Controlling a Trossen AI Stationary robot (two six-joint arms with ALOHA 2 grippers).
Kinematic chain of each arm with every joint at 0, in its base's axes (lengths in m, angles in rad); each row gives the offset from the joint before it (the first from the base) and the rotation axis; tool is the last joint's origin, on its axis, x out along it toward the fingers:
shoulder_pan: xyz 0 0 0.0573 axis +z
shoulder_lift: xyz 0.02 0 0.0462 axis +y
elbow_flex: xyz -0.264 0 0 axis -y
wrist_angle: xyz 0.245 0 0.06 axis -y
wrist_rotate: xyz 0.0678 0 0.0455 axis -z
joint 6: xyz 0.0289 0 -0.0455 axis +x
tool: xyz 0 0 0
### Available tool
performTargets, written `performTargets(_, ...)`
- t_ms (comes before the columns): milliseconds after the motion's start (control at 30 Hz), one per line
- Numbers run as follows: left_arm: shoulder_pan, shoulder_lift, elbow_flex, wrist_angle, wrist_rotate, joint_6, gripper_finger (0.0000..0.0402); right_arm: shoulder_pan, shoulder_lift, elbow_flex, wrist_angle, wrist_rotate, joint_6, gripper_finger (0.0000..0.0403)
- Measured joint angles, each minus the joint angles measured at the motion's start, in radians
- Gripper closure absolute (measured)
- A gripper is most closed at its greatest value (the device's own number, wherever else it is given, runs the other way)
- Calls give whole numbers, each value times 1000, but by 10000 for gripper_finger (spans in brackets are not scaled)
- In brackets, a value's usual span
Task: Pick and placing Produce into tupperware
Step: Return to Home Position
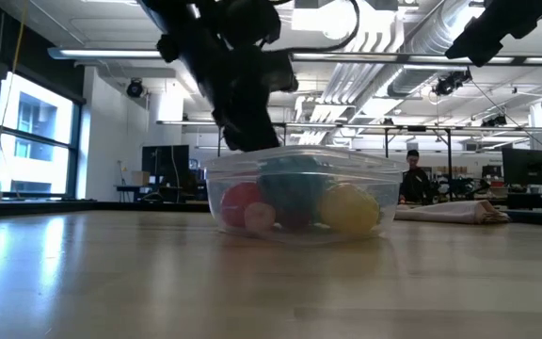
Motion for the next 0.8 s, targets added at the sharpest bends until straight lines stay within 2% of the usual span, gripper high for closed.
performTargets(200,0,-1,159,-150,-6,20,210,0,0,0,0,0,1,297)
performTargets(300,0,-1,256,-227,-44,52,219,0,0,0,0,0,0,297)
performTargets(467,0,-2,425,-348,-164,82,232,0,0,0,0,0,0,297)
performTargets(600,9,-3,520,-362,-265,83,241,0,0,0,0,0,1,297)
performTargets(700,38,-3,580,-373,-259,69,248,0,0,0,1,0,0,297)
performTargets(800,94,-3,626,-402,-199,35,257,0,0,0,0,0,0,297)
